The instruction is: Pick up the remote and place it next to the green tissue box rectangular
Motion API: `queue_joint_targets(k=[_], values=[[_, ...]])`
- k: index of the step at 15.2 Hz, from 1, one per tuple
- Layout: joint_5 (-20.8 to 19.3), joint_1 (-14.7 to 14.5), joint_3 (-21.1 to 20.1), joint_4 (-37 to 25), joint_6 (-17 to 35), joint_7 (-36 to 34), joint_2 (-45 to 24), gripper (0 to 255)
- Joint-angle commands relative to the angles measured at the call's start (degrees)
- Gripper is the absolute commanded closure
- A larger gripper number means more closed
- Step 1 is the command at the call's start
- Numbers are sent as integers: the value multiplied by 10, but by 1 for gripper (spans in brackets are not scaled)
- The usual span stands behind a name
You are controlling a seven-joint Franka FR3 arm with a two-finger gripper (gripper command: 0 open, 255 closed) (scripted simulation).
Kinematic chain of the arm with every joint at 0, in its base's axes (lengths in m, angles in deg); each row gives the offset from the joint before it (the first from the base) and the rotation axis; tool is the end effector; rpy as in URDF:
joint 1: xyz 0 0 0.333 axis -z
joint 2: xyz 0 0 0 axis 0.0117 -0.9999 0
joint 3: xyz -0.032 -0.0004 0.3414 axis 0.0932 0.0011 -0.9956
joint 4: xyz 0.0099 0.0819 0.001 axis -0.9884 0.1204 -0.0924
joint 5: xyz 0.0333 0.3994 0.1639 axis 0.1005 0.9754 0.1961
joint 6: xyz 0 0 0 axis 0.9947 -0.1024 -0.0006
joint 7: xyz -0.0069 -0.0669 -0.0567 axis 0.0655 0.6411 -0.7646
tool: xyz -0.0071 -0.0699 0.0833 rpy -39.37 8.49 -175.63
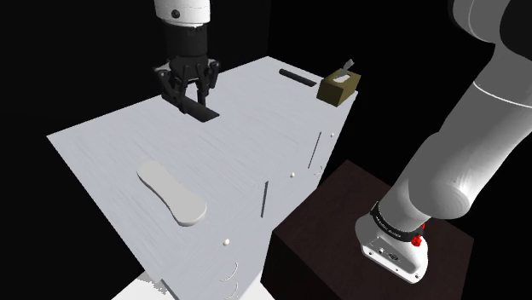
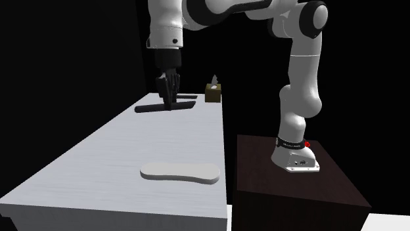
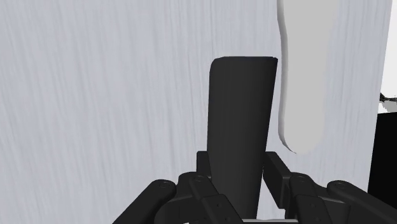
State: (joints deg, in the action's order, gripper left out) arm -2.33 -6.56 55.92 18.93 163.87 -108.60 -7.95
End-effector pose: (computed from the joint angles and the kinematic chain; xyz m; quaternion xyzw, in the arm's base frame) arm 0.5168 0.3446 0.5696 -0.9991 -0.0100 0.0047 0.0406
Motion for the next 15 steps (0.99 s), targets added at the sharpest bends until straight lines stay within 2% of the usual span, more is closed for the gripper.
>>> queue_joint_targets(k=[1, 13, 15], values=[[0, 0, 0, -16, -17, -1, 0, 255], [-10, -4, -3, -132, -114, -13, -19, 255], [-1, 5, 4, -117, -115, 3, -3, 255]])
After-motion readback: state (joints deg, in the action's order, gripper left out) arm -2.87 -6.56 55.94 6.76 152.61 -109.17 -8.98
